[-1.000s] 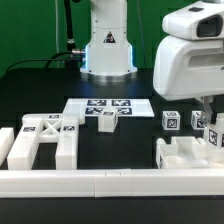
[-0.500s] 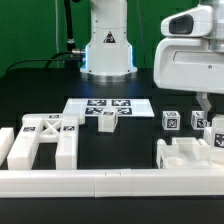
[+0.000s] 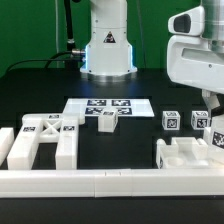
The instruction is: Assemble chair
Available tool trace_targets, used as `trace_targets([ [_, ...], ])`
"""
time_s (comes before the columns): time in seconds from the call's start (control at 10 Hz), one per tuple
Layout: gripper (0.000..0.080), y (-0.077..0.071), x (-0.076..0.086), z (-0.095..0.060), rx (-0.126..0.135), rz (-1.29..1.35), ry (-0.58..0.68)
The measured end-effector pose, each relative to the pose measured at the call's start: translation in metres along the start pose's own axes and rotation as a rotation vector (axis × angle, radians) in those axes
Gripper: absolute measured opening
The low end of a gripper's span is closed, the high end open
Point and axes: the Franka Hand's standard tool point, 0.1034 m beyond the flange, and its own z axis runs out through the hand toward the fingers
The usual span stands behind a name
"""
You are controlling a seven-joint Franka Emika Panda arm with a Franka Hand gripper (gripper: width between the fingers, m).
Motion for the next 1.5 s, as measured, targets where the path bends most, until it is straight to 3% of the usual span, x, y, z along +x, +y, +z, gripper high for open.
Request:
trace_targets([
  [0.1, 0.0296, 0.0, 0.0001, -0.0001, 0.001, -0.045, 0.001],
  [0.2, 0.0486, -0.0003, 0.0005, -0.0006, 0.003, -0.108, 0.002],
  [0.3, 0.0594, -0.0001, 0.0004, 0.0, 0.002, -0.125, 0.002],
  [0.6, 0.0646, 0.0003, 0.0009, 0.0001, 0.0, -0.361, 0.004],
  [1.1, 0.0649, 0.0045, 0.005, 0.0033, -0.074, -0.985, 0.035],
  [1.5, 0.0649, 0.0036, 0.0061, -0.0001, -0.107, -1.35, 0.016],
])
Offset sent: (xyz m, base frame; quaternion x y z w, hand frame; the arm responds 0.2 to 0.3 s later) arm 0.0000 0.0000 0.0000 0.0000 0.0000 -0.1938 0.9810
